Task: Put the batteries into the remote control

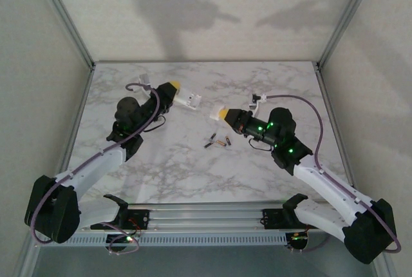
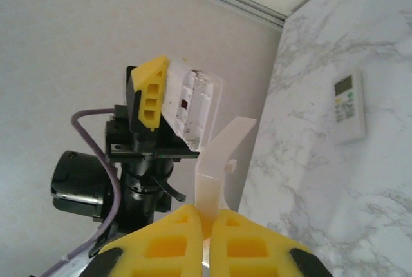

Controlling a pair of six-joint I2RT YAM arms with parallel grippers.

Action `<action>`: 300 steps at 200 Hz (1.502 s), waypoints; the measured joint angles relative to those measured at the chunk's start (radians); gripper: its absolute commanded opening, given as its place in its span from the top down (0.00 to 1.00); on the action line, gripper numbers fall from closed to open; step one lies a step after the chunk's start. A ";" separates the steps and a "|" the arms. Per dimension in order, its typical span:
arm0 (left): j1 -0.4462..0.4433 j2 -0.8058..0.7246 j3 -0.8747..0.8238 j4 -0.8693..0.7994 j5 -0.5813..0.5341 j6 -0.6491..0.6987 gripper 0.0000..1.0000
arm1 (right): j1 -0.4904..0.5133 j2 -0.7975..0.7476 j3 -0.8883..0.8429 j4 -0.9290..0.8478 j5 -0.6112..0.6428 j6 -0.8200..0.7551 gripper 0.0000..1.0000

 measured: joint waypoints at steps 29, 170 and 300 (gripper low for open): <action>-0.001 -0.015 -0.006 -0.051 -0.008 0.043 1.00 | 0.000 -0.025 -0.035 -0.097 0.048 -0.053 0.96; -0.045 -0.049 -0.237 -0.196 -0.018 0.150 1.00 | -0.098 0.059 -0.418 -0.246 0.283 -0.056 0.56; -0.163 0.008 -0.156 -0.137 0.025 0.173 1.00 | 0.261 -0.005 -0.028 -0.268 0.309 -1.126 0.06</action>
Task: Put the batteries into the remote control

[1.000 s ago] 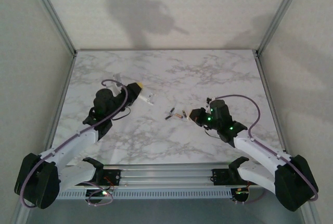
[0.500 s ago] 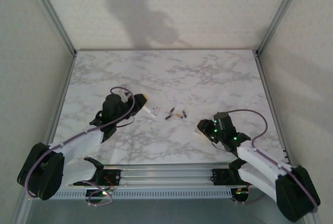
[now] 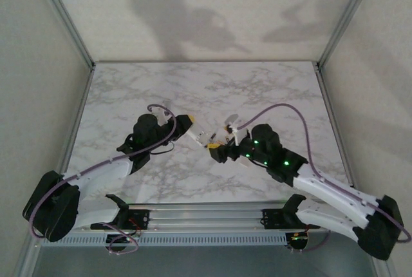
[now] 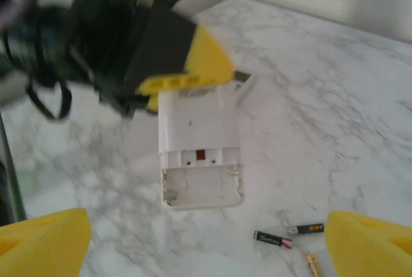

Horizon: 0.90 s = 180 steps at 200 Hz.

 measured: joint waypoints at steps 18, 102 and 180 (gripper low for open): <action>-0.013 0.008 0.015 0.008 0.012 0.006 1.00 | 0.018 0.115 0.051 -0.014 -0.040 -0.117 0.07; -0.022 0.014 0.032 0.007 0.006 0.039 1.00 | 0.018 0.371 0.255 -0.053 -0.001 -0.200 0.37; -0.029 -0.083 0.057 -0.132 -0.042 0.125 0.01 | 0.023 0.372 0.266 -0.062 -0.058 -0.217 0.69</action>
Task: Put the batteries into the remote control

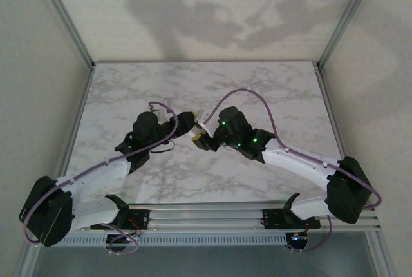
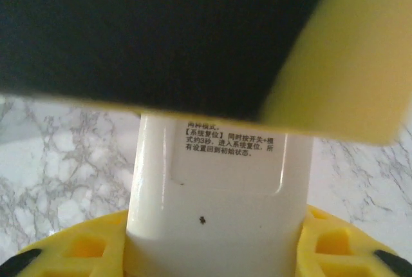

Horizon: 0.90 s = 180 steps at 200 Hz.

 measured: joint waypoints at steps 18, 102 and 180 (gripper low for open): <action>0.004 -0.111 0.011 -0.152 -0.107 0.051 0.01 | 0.000 -0.005 0.002 -0.014 -0.006 -0.052 0.70; 0.097 -0.356 0.074 -0.635 -0.391 0.199 0.01 | 0.101 0.171 -0.009 -0.320 0.063 -0.448 0.68; 0.097 -0.237 -0.151 -0.577 -0.206 0.147 0.01 | 0.166 0.323 -0.039 -0.248 0.119 -0.463 0.40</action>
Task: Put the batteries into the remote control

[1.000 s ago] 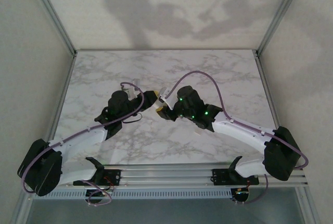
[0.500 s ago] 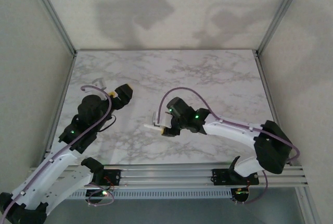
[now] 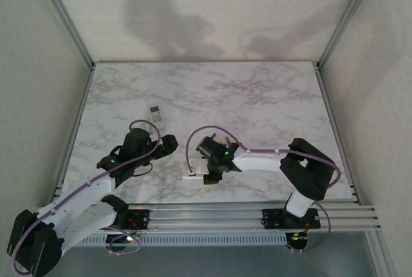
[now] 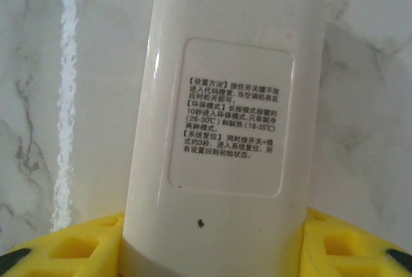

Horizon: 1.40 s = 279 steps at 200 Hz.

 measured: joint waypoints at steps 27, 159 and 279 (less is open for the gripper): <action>0.000 0.031 -0.016 0.023 -0.005 -0.005 0.00 | 0.000 -0.012 -0.016 0.030 0.016 0.013 0.30; -0.119 0.184 -0.005 0.114 -0.011 -0.005 0.12 | -0.434 -0.281 0.035 0.002 0.027 1.072 0.50; -0.201 0.304 0.008 0.119 -0.011 -0.020 0.22 | -0.475 -0.026 0.137 -0.132 -0.015 1.094 0.72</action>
